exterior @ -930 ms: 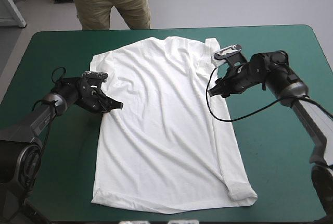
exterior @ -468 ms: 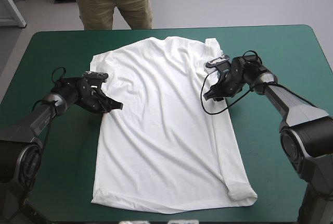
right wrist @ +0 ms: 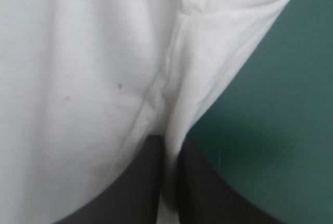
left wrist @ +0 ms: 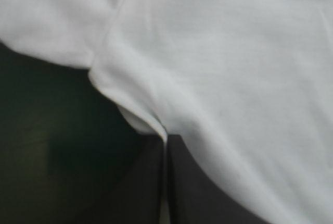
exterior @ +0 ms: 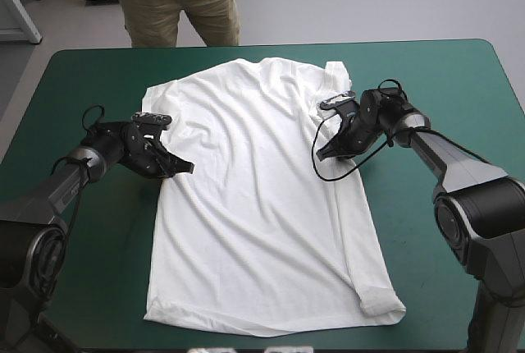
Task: Fold the cloth
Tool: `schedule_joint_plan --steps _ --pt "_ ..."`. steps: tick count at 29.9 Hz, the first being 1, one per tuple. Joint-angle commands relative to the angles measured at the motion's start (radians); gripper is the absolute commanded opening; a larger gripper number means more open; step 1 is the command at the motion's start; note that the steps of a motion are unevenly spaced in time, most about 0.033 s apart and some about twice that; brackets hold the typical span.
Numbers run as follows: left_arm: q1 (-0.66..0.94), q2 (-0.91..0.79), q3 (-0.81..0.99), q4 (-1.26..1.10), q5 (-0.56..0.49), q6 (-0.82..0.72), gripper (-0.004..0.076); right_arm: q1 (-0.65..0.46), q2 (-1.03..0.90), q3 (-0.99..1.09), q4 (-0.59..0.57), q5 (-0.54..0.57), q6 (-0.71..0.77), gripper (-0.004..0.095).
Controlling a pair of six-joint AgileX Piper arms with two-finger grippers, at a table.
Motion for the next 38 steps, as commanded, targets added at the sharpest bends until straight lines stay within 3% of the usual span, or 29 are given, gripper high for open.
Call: schedule_joint_plan --steps 1,8,18,27,31,38 --pt "-0.009 -0.01 -0.012 0.049 0.06 -0.03 -0.0009 -0.007 -0.071 -0.023 0.002 0.04 -0.012 0.0001" --pt "0.031 -0.098 -0.058 0.101 0.051 -0.069 -0.0009 -0.055 -0.204 -0.023 0.017 0.034 -0.007 0.0" --pt "0.095 -0.29 -0.213 0.092 0.105 -0.02 -0.0009 -0.091 -0.429 -0.023 0.221 0.059 -0.1 0.0" --pt "0.095 -0.469 -0.482 0.094 0.19 -0.008 -0.0009 -0.091 -0.651 -0.056 0.217 0.032 -0.102 0.0" --pt "0.095 -0.524 -0.57 0.094 0.244 -0.008 -0.0009 -0.091 -0.728 -0.126 0.217 0.072 -0.097 0.0" --pt "0.095 -0.649 -0.623 0.094 0.351 0.026 -0.0009 -0.091 -0.854 -0.266 0.19 0.237 -0.049 0.0"
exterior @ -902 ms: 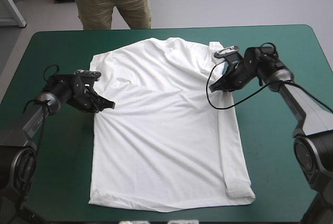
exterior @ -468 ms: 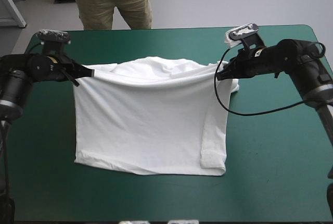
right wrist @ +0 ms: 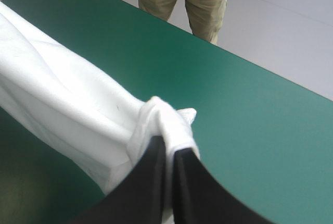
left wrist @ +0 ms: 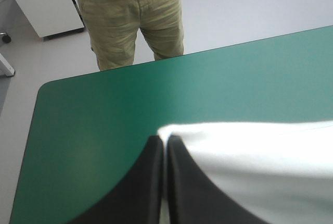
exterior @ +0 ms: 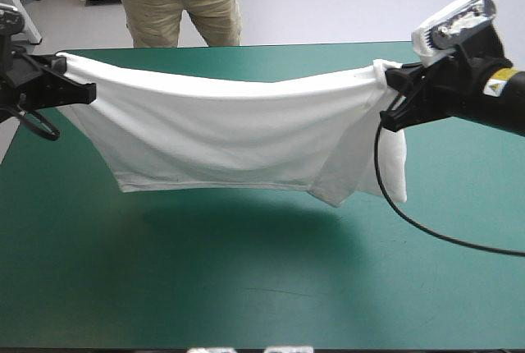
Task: Fold the cloth
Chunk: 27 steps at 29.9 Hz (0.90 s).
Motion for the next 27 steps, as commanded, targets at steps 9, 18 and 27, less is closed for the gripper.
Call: schedule_joint_plan --steps 9,18,27 --pt "0.001 -0.141 -0.037 -0.002 0.069 0.017 -0.0009 -0.006 -0.136 -0.106 -0.089 0.133 0.093 0.0" --pt "0.001 0.014 -0.037 -0.061 -0.054 0.031 -0.0009 -0.006 0.027 -0.106 -0.089 0.019 0.061 0.0" --pt "0.001 0.207 -0.068 -0.047 -0.36 0.035 -0.0009 -0.006 0.26 -0.142 -0.135 -0.35 0.057 -0.0017"
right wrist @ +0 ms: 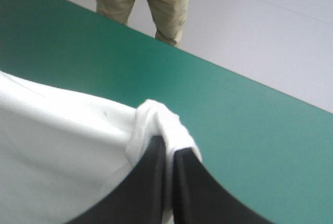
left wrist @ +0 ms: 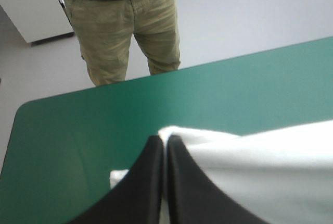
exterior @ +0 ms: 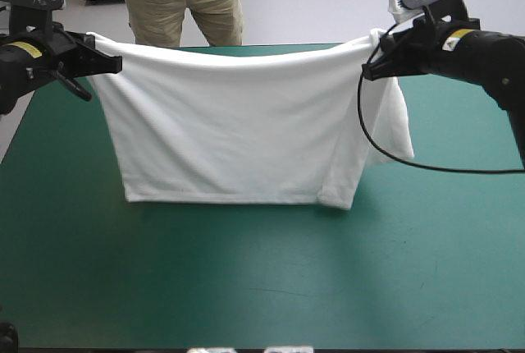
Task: Fold the cloth
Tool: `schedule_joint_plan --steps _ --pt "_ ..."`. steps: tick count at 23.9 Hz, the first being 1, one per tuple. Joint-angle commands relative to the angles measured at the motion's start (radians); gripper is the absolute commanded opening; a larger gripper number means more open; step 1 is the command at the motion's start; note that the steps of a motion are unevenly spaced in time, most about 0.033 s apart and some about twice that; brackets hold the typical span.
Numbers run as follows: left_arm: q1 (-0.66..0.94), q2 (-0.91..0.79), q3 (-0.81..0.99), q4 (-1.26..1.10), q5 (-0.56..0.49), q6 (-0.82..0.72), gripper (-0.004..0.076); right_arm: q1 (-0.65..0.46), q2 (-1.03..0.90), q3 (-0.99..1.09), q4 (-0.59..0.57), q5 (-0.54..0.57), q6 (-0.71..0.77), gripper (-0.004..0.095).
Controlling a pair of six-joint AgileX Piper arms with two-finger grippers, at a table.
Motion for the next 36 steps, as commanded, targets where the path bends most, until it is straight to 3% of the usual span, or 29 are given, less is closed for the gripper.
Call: schedule_joint_plan --steps 1,7,13,20,25,30,36 --pt "0.001 0.032 -0.072 -0.002 -0.218 -0.001 -0.0009 -0.006 0.047 -0.086 -0.003 -0.214 -0.009 -0.0017" --pt "0.001 0.124 -0.169 -0.002 -0.287 -0.032 -0.0009 -0.006 0.151 -0.219 -0.003 -0.268 -0.009 -0.0017" --pt "0.001 0.203 -0.134 -0.01 -0.26 -0.117 -0.0009 -0.006 0.206 -0.144 0.001 -0.262 -0.057 -0.0017" --pt "0.001 0.197 0.115 -0.008 -0.205 -0.109 -0.0009 -0.006 0.203 0.137 0.05 -0.225 -0.078 -0.0017" --pt "0.001 0.099 0.397 0.005 -0.159 -0.058 -0.0009 -0.006 0.08 0.386 0.097 -0.186 -0.141 -0.0017" --pt "0.001 -0.092 0.611 0.055 -0.064 -0.028 -0.0009 -0.006 -0.079 0.564 0.103 0.008 -0.156 -0.0017" --pt "0.001 -0.225 0.789 0.105 0.041 -0.035 -0.0009 -0.006 -0.156 0.794 0.072 0.118 -0.118 -0.0017"
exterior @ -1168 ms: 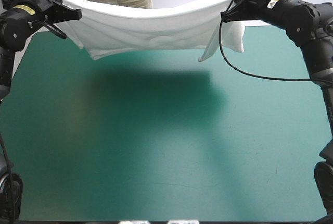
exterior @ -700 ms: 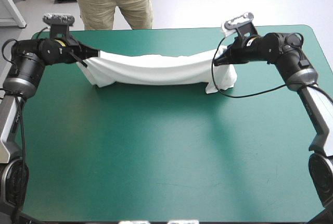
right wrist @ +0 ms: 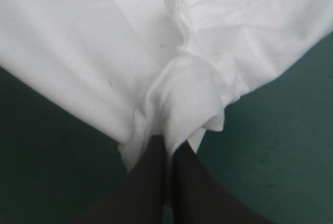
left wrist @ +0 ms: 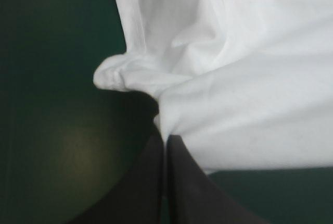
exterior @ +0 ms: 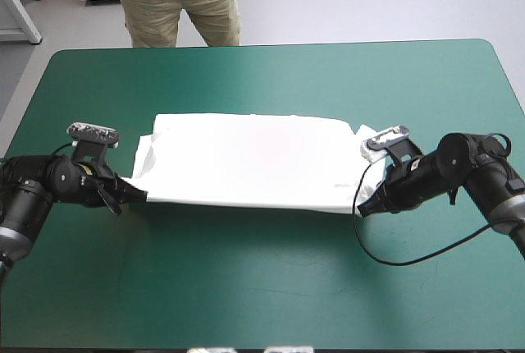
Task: Fold the cloth
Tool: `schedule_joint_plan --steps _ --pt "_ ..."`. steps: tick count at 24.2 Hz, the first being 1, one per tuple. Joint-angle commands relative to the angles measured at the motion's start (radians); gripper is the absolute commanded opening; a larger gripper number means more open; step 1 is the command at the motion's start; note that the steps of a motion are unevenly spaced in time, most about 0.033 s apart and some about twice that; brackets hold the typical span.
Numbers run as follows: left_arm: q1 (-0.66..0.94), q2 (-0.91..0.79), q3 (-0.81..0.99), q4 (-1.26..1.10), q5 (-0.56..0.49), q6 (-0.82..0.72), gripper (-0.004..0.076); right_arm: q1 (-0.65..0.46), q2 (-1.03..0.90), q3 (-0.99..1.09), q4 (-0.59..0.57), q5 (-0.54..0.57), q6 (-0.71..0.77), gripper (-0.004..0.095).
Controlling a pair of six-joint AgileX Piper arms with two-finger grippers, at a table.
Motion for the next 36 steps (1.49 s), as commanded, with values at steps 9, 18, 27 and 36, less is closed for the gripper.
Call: schedule_joint_plan --steps 9,18,27,36 --pt "0.001 -0.149 0.191 0.007 0.047 -0.023 -0.0009 -0.002 -0.048 0.187 -0.023 0.004 0.038 -0.0016" --pt "-0.005 -0.159 0.235 -0.077 0.075 0.02 0.0 -0.002 -0.048 0.213 0.075 -0.039 0.0 -0.0014" --pt "-0.004 -0.199 0.197 -0.068 0.05 -0.064 0.0475 -0.002 -0.223 0.177 -0.027 -0.021 0.116 0.0439" --pt "-0.004 -0.042 0.054 0.126 0.019 -0.244 0.0475 -0.002 -0.438 0.01 -0.089 -0.011 0.192 0.0439"
